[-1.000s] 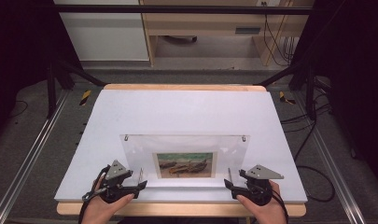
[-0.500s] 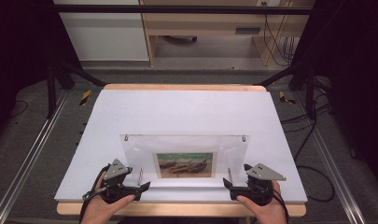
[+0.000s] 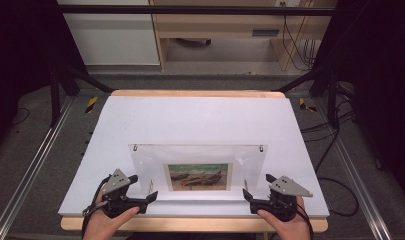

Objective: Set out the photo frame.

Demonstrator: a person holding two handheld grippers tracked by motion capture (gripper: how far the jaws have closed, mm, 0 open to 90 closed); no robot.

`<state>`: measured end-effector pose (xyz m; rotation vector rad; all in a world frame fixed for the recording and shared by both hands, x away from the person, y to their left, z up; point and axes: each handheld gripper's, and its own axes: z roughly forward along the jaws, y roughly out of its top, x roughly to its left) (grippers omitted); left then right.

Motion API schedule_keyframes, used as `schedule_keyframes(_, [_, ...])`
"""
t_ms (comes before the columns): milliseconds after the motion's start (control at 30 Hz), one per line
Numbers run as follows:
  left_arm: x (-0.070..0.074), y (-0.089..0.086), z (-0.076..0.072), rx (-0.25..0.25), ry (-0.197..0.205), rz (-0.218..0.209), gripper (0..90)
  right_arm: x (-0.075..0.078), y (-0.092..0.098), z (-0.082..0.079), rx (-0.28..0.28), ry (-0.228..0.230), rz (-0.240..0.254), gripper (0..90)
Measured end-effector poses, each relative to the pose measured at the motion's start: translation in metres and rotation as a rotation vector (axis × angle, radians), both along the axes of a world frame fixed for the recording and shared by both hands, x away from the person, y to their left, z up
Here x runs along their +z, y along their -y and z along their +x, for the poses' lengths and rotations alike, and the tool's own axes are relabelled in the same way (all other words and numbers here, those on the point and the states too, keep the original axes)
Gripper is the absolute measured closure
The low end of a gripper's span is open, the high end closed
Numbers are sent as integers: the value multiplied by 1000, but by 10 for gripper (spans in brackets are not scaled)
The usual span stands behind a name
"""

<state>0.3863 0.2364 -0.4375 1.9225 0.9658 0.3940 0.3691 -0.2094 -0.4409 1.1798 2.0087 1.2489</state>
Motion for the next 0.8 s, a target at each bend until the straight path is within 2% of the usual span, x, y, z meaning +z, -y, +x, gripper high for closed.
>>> schedule_keyframes(167, [3, -12, -5, 5, 15, -11, 77, 2, 9, -6, -27, 27, 5, 97])
schedule_keyframes(267, [4, -18, -8, 5, 30, -19, 76, 3, 17, -10, -52, 24, 5, 94])
schedule_keyframes(400, [5, -27, -9, 27, 49, -3, 76, 3, 27, -15, -76, 27, 11, 86])
schedule_keyframes(467, [6, -32, -10, 41, 52, -11, 76, 2, 31, -17, -83, 31, 7, 80])
schedule_keyframes(600, [6, -43, -11, 65, 55, -21, 75, 0, 39, -18, -110, 15, 4, 77])
schedule_keyframes(700, [4, -53, -14, 95, 59, 8, 76, -1, 44, -18, -133, 6, 9, 85])
schedule_keyframes(800, [1, -64, -18, 137, 70, 20, 76, -6, 51, -17, -193, -25, -11, 118])
